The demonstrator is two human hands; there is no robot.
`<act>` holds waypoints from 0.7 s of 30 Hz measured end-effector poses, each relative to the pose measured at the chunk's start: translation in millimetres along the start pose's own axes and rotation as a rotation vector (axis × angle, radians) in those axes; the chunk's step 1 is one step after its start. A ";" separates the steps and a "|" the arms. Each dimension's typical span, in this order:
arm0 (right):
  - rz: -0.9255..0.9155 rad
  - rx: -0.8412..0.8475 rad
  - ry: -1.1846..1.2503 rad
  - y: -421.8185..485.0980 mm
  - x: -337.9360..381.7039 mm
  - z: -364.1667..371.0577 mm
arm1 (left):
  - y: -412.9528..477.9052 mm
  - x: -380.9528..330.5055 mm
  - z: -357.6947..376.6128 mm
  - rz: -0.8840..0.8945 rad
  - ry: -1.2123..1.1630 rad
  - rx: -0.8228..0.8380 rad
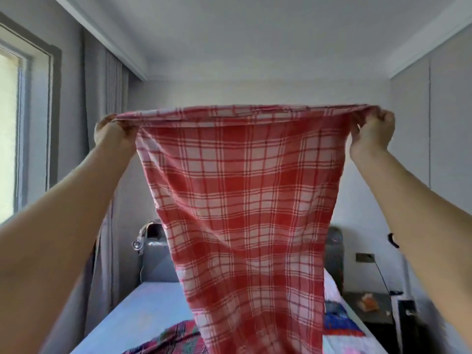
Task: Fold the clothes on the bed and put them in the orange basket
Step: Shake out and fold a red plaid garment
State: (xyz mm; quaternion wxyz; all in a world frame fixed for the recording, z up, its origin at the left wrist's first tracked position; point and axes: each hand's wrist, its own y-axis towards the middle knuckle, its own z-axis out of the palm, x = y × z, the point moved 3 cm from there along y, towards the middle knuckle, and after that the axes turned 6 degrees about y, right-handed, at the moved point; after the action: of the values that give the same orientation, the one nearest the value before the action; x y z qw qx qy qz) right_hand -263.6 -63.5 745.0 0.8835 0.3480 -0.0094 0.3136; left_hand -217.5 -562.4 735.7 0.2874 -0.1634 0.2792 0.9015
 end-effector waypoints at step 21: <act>0.555 -0.038 -0.914 -352.9 145.6 -303.4 | -370.7 -64.6 -309.6 -0.212 1.264 0.081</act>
State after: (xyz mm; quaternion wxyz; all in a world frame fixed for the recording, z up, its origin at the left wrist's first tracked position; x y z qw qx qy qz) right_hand -10.0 6.4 334.4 0.6795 0.4175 -0.4903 0.3516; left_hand 100.4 -523.2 368.5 0.1610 -0.6790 0.4109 0.5867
